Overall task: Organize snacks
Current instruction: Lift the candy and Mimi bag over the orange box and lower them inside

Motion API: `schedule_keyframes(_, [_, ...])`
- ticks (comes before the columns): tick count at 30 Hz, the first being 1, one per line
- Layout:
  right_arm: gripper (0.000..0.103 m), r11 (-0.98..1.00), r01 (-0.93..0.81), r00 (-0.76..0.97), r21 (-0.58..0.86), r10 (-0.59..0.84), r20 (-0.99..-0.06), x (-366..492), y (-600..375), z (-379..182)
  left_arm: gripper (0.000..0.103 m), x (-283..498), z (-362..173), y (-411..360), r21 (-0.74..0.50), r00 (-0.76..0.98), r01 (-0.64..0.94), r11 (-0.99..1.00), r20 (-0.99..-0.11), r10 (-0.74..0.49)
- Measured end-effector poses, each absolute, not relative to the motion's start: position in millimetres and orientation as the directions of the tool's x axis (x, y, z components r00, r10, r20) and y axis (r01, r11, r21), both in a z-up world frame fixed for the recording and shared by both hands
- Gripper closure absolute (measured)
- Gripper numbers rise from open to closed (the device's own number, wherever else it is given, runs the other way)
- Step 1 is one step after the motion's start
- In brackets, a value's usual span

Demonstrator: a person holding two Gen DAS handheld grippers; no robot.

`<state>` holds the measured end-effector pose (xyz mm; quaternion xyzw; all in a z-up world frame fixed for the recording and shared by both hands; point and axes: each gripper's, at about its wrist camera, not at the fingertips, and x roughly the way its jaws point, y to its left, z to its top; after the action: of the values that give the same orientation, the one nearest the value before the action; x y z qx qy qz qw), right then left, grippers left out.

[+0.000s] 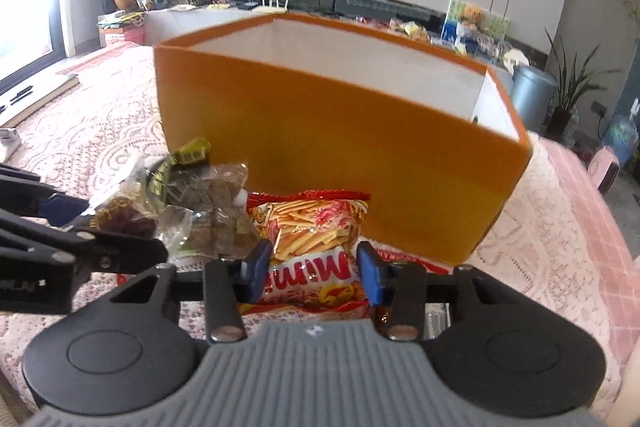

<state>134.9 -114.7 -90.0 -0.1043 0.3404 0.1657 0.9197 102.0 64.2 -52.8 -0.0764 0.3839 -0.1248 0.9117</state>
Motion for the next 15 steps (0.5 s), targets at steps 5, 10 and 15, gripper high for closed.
schedule_keyframes(5, [0.059, 0.926, -0.371, 0.734, -0.076, 0.242, -0.635, 115.7, -119.1, -70.5, 0.054, 97.8, -38.8, 66.3, -0.227, 0.696, 0.171, 0.959, -0.661, -0.281])
schedule_keyframes(10, [0.059, 0.936, -0.344, 0.774, -0.08, 0.234, -0.589, 99.1, -128.4, -45.9, 0.054, 96.1, -22.0, 64.6, -0.205, 0.717, 0.181, 0.962, -0.642, -0.271])
schedule_keyframes(15, [0.059, 0.942, -0.318, 0.807, -0.109, 0.209, -0.552, 95.9, -134.2, -19.8, 0.054, 100.1, -6.3, 64.3, -0.201, 0.733, 0.183, 0.962, -0.624, -0.27])
